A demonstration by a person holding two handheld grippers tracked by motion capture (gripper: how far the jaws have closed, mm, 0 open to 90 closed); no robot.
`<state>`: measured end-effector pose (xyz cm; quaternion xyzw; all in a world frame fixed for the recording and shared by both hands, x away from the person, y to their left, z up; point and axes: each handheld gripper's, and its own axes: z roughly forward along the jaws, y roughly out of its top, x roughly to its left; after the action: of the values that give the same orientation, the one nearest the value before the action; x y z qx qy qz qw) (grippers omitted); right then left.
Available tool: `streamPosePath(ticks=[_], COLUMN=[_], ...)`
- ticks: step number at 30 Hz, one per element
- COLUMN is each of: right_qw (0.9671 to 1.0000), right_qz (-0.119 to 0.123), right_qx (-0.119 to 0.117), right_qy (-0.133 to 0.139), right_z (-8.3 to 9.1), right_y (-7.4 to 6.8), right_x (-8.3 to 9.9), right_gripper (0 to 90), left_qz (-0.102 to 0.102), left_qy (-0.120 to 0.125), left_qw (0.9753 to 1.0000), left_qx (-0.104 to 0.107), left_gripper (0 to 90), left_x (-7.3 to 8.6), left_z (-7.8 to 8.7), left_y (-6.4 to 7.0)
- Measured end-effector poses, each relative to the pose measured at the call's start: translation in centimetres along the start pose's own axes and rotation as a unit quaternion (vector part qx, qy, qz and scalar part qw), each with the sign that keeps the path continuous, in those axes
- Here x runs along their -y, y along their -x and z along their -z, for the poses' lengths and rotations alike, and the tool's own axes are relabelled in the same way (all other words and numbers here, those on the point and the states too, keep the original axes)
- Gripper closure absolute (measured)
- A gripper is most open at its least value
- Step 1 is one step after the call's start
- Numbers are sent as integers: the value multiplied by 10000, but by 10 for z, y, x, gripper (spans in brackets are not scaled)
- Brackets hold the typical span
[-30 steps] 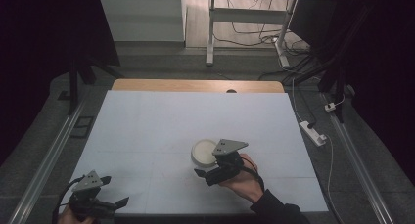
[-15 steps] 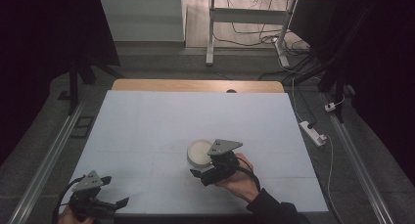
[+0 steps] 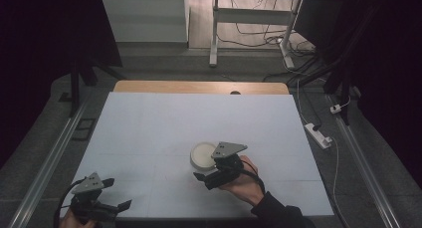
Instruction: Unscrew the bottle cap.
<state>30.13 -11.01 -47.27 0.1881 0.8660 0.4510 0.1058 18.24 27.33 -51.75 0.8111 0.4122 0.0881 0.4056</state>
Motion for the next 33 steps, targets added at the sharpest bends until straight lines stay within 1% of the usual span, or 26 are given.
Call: streamPosePath(ticks=[3, 6, 12, 13, 16, 18, 19, 21, 22, 23, 24, 26, 27, 30, 31, 32, 33], right_qw=[10000, 10000, 10000, 10000, 9999, 9999, 9999, 9999, 9999, 9999, 9999, 9999, 9998, 9998, 9998, 9997, 9997], right_qz=[8, 23, 61, 75, 100, 109, 117, 127, 128, 128, 131, 137, 143, 168, 175, 177, 182], right_qx=[2, 4, -27, -31, -48, -52, -58, -63, -66, -75, -79, -89, -99, -126, -136, -143, -148], right_qy=[-7, -1, 9, 9, 20, 17, 21, 21, 21, 16, 11, 12, 10, 7, 10, 13, 12], right_z=[0, 1, 2, 2, 2, 3, 3, 3, 3, 3, 3, 3, 3, 2, 2, 2, 2], right_y=[0, 0, -1, -2, -2, -2, -2, -3, -3, -3, -3, -4, -4, -5, -5, -5, -5], right_x=[0, 0, 0, 0, 0, 0, 0, 0, 0, 0, 0, 0, 1, 1, 1, 1, 1], right_gripper=[63, 63, 63, 64, 63, 63, 63, 63, 63, 63, 63, 63, 63, 63, 63, 63, 63], left_qz=[-82, -143, -264, -317, -395, -443, -443, -484, -571, -571, -670, -704, -714, -774, -774, -834, -852], left_qy=[0, 71, 211, 227, 103, 34, 34, 17, -4, -4, -2, 10, 38, 49, 49, 64, 90], left_qw=[9998, 9995, 9992, 9991, 9990, 9987, 9987, 9983, 9978, 9978, 9972, 9970, 9967, 9961, 9961, 9955, 9953], left_qx=[169, 259, 211, 190, 187, 250, 250, 336, 337, 337, 319, 326, 371, 418, 418, 439, 456], left_gripper=[0, 0, 0, 0, 0, 0, 0, 0, 0, 0, 0, 0, 0, 0, 0, 0, 0], left_x=[-4, -8, -17, -20, -26, -30, -30, -36, -42, -42, -49, -52, -57, -64, -64, -69, -72], left_z=[-3, -6, -6, -7, -12, -15, -15, -18, -20, -20, -21, -22, -25, -29, -29, -31, -32], left_y=[0, 0, 2, 3, 5, 7, 7, 8, 10, 10, 11, 11, 11, 12, 12, 13, 14])
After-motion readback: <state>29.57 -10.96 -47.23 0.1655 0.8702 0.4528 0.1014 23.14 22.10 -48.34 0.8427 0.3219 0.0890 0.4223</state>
